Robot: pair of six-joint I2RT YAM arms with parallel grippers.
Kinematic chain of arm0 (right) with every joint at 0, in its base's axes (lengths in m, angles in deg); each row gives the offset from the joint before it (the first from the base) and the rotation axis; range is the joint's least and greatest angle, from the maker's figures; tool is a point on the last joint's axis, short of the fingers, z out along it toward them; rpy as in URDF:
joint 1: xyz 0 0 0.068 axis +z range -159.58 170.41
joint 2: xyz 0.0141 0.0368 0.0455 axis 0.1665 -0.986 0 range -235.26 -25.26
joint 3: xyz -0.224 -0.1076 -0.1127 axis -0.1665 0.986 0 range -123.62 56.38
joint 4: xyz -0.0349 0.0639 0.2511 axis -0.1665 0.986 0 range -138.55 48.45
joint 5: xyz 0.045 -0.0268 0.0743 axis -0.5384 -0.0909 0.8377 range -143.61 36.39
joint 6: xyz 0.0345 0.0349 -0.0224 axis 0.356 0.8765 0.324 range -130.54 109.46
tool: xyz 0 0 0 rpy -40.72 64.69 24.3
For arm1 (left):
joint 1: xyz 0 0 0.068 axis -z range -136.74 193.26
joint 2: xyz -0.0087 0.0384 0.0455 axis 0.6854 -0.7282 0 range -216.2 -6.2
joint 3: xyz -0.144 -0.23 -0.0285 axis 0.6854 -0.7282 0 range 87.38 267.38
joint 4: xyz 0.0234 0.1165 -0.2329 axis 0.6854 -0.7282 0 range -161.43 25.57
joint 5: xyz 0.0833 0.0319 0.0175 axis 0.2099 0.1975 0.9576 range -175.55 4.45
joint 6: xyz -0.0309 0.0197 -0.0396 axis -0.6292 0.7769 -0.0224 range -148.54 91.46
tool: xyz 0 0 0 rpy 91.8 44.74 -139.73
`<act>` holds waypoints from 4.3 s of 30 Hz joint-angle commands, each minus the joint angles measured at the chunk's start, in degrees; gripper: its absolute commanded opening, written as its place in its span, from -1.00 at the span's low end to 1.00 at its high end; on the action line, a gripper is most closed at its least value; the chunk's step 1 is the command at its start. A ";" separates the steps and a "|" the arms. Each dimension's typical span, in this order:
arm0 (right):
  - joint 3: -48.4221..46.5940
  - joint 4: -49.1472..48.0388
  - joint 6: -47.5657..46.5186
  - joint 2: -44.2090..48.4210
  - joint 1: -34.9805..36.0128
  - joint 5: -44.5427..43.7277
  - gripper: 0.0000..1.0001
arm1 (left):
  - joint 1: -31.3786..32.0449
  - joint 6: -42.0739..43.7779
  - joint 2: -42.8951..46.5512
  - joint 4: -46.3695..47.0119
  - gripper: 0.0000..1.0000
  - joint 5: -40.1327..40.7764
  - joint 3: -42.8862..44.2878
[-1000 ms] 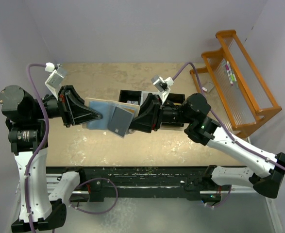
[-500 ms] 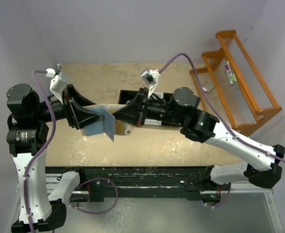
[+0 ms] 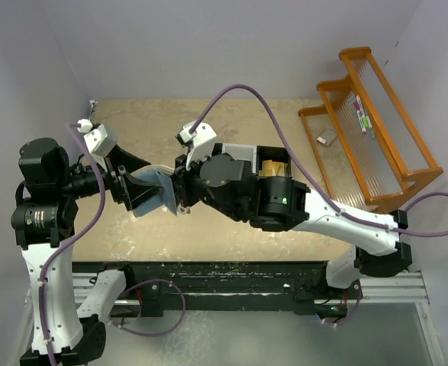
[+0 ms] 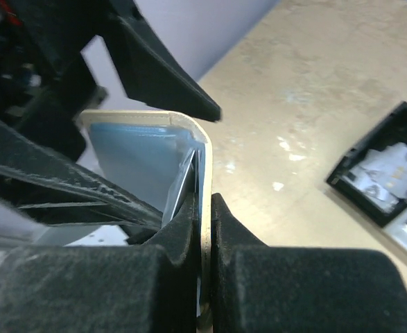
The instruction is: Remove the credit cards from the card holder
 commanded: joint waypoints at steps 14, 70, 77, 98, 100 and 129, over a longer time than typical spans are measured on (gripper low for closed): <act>-8.06 10.05 -6.50 -5.56 4.18 -20.14 -1.00 | 0.45 3.25 6.73 5.00 0.86 9.09 -5.36; 29.06 -23.88 4.08 21.02 -26.75 46.00 0.55 | 0.40 -25.67 -0.12 15.24 -0.97 -16.93 -8.13; 23.45 -17.35 2.89 22.85 -29.13 38.04 0.60 | 0.40 -15.84 -5.63 1.98 -1.00 -10.58 -4.88; 34.04 -39.37 15.78 15.03 -26.41 57.14 0.09 | 0.39 -11.96 -6.84 -0.11 -1.00 -7.51 -3.52; 34.89 -39.40 16.64 14.44 -26.43 58.79 0.09 | 0.40 -13.39 -6.71 1.24 -1.00 -9.74 -3.72; 35.44 -60.38 27.38 8.60 -26.41 65.71 -0.57 | 0.40 -22.25 -3.88 9.30 -1.00 -24.32 -5.11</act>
